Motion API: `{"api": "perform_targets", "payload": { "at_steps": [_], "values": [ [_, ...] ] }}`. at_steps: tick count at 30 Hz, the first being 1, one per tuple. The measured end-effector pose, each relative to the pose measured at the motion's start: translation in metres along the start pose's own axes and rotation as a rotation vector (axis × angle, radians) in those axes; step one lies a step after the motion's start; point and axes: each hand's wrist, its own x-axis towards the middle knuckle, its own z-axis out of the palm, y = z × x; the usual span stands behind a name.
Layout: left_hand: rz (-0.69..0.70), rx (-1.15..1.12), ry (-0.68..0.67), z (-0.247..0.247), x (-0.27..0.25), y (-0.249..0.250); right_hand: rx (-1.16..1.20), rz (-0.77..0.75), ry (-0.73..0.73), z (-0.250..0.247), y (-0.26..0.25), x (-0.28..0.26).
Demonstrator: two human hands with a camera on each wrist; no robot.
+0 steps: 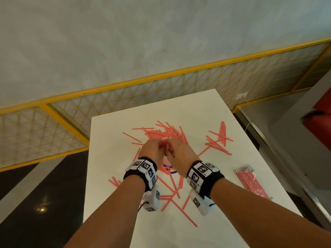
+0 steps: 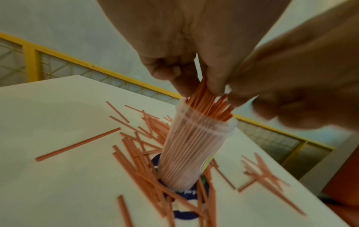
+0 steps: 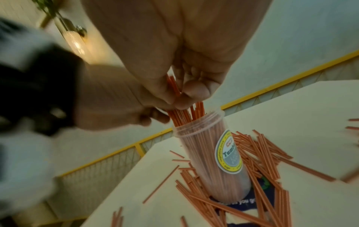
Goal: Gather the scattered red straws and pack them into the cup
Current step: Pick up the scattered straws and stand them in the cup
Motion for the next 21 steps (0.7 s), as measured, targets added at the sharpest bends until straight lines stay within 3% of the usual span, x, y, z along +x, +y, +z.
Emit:
{"api": "perform_targets", "payload": {
  "at_steps": [6,11,15,18,21],
  "values": [
    [-0.036,-0.117,0.102,0.021,-0.004,-0.012,0.072,0.009,0.095,-0.013,0.024,-0.049],
    [0.013,-0.091,0.050,0.025,-0.017,-0.014,0.113,0.227,0.210,-0.016,0.086,-0.060],
    [-0.004,-0.239,0.090,0.020,-0.041,-0.018,-0.037,0.333,0.162,-0.011,0.141,-0.025],
    [-0.031,-0.317,0.110,0.017,-0.071,-0.027,-0.212,0.282,0.076,-0.010,0.149,0.020],
    [-0.038,-0.341,0.079,0.025,-0.107,-0.049,-0.449,0.115,-0.077,-0.009,0.130,0.074]
  ]
}}
